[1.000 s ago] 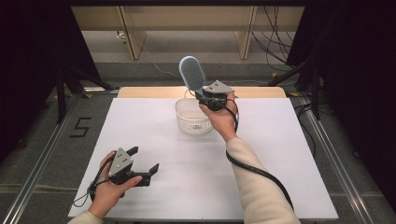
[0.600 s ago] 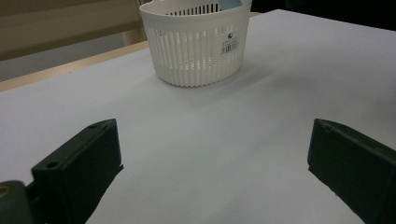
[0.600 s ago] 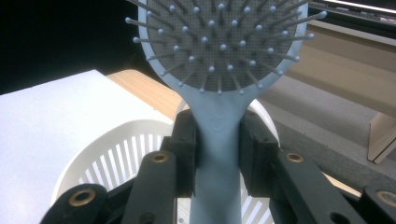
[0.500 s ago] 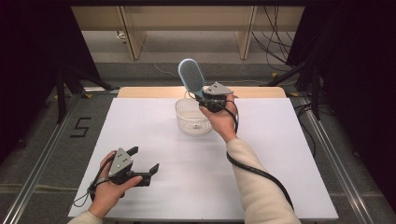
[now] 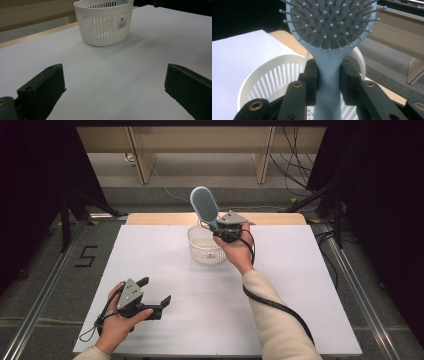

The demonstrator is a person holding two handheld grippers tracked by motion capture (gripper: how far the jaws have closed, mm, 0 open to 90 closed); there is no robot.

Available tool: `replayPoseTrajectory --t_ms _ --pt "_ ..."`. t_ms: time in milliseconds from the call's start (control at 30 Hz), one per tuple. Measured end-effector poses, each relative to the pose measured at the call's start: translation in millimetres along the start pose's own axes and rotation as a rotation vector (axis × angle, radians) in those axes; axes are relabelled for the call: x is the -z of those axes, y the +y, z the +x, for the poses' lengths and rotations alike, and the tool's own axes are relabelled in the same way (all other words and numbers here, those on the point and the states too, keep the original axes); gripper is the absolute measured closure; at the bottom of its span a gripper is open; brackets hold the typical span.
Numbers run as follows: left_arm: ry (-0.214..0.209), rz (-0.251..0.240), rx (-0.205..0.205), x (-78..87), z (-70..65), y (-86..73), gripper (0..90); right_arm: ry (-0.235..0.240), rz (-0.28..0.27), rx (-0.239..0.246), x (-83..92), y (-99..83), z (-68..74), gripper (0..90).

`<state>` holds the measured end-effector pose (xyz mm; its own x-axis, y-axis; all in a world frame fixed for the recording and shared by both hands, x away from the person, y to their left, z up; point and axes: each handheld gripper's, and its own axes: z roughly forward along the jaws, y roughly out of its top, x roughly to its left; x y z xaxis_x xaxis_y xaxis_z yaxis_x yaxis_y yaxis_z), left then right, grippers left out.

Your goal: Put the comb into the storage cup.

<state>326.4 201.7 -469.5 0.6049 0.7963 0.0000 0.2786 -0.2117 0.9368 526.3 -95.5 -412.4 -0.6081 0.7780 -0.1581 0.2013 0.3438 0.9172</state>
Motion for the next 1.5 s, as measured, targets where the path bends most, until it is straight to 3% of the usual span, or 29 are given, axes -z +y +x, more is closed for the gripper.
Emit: replayPoseTrajectory --t_ms 1500 --pt "-0.006 0.003 -0.001 -1.0 -1.2 -0.2 2.6 0.015 0.087 0.049 -14.2 -9.2 3.3 69.8"
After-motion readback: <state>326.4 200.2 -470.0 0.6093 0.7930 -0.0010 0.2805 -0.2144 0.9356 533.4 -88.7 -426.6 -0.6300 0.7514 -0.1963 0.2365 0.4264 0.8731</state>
